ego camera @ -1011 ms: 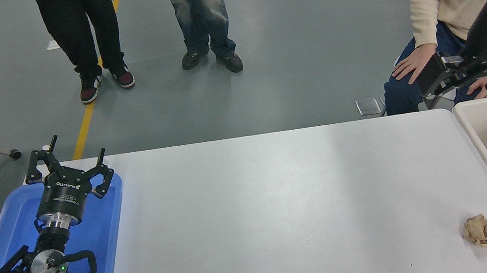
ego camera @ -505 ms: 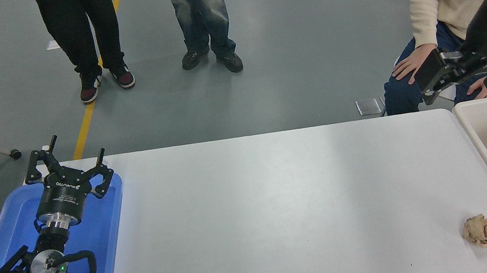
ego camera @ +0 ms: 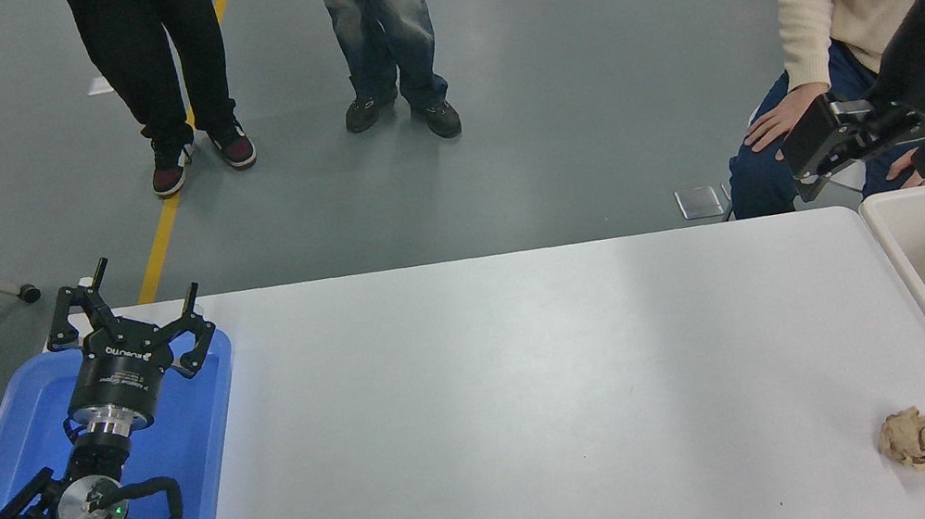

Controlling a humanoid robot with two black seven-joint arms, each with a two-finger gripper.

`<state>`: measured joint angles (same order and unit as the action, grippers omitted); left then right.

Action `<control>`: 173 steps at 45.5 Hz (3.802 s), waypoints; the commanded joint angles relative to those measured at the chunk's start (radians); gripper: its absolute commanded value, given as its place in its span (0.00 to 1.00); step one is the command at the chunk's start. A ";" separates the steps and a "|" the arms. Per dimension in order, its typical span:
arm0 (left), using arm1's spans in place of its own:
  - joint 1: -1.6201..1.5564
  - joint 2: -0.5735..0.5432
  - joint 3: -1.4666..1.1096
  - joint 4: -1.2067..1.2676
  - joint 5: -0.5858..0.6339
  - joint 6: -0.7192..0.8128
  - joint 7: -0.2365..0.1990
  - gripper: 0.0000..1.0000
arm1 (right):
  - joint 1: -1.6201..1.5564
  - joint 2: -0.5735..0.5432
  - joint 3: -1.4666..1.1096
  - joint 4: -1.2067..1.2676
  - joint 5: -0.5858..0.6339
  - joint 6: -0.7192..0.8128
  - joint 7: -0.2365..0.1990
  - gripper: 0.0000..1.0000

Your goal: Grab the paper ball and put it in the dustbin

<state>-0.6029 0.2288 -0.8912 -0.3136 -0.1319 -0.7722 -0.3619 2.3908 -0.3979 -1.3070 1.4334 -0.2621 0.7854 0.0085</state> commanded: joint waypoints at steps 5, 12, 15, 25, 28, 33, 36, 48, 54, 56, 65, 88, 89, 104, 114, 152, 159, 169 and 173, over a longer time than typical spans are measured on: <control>0.000 0.000 0.000 0.001 0.000 0.001 0.000 1.00 | -0.006 -0.010 0.022 -0.008 0.007 0.000 0.001 1.00; 0.000 0.000 0.000 -0.001 0.000 0.001 0.000 1.00 | -0.059 -0.029 -0.001 -0.007 0.024 0.000 0.001 1.00; 0.000 0.000 0.000 0.001 0.000 0.001 0.000 1.00 | -0.088 -0.045 -0.001 -0.010 0.011 0.000 -0.001 1.00; 0.000 0.000 0.000 -0.001 0.000 -0.001 0.001 1.00 | -0.275 -0.185 -0.052 -0.103 0.032 0.000 -0.001 1.00; 0.000 0.000 0.000 0.001 0.000 0.001 0.001 1.00 | -0.335 -0.199 -0.072 -0.134 0.030 0.000 -0.001 1.00; 0.000 0.000 0.000 -0.001 0.000 0.001 0.000 1.00 | -0.415 -0.231 -0.130 -0.203 0.032 0.000 -0.001 1.00; 0.000 0.000 0.000 0.001 0.000 0.001 0.000 1.00 | -0.467 -0.274 -0.120 -0.252 0.032 0.000 -0.001 1.00; 0.002 0.001 0.000 0.001 0.000 0.001 -0.002 1.00 | -0.763 -0.294 0.058 -0.338 0.015 -0.139 -0.001 1.00; 0.002 0.001 0.000 0.001 0.000 0.001 -0.002 1.00 | -0.886 -0.292 0.156 -0.372 -0.002 -0.261 0.001 1.00; 0.002 0.001 0.000 0.001 0.000 0.001 -0.002 1.00 | -0.938 -0.292 0.202 -0.395 -0.009 -0.291 -0.001 1.00; 0.002 0.001 0.000 -0.001 0.000 0.001 -0.002 1.00 | -1.107 -0.262 0.324 -0.488 -0.083 -0.405 -0.001 1.00; 0.002 0.001 0.000 0.001 0.000 0.001 -0.002 1.00 | -1.210 -0.254 0.361 -0.490 -0.166 -0.433 -0.001 1.00; 0.002 0.001 0.000 0.001 0.000 0.001 -0.002 1.00 | -1.214 -0.254 0.368 -0.490 -0.167 -0.433 -0.001 1.00; 0.002 0.001 0.000 0.001 0.000 0.001 -0.002 1.00 | -1.239 -0.253 0.448 -0.484 -0.166 -0.433 -0.001 1.00; 0.000 0.001 0.000 -0.001 0.000 0.001 -0.002 1.00 | -1.268 -0.213 0.450 -0.495 -0.166 -0.460 -0.004 1.00; 0.002 0.001 0.000 0.001 -0.002 0.001 -0.002 1.00 | -1.331 -0.177 0.442 -0.534 -0.174 -0.541 -0.007 1.00; 0.002 0.001 0.000 0.001 0.000 0.001 -0.002 1.00 | -1.332 -0.176 0.443 -0.534 -0.174 -0.541 -0.005 1.00; 0.002 0.001 0.000 0.001 -0.002 0.001 -0.002 1.00 | -1.334 -0.176 0.448 -0.541 -0.171 -0.541 -0.007 0.97; 0.002 0.001 0.000 0.001 0.000 0.001 -0.002 1.00 | -1.335 -0.174 0.446 -0.550 -0.171 -0.541 -0.007 0.87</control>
<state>-0.6013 0.2301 -0.8912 -0.3130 -0.1328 -0.7717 -0.3635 1.0602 -0.5755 -0.8616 0.8959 -0.4336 0.2443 0.0020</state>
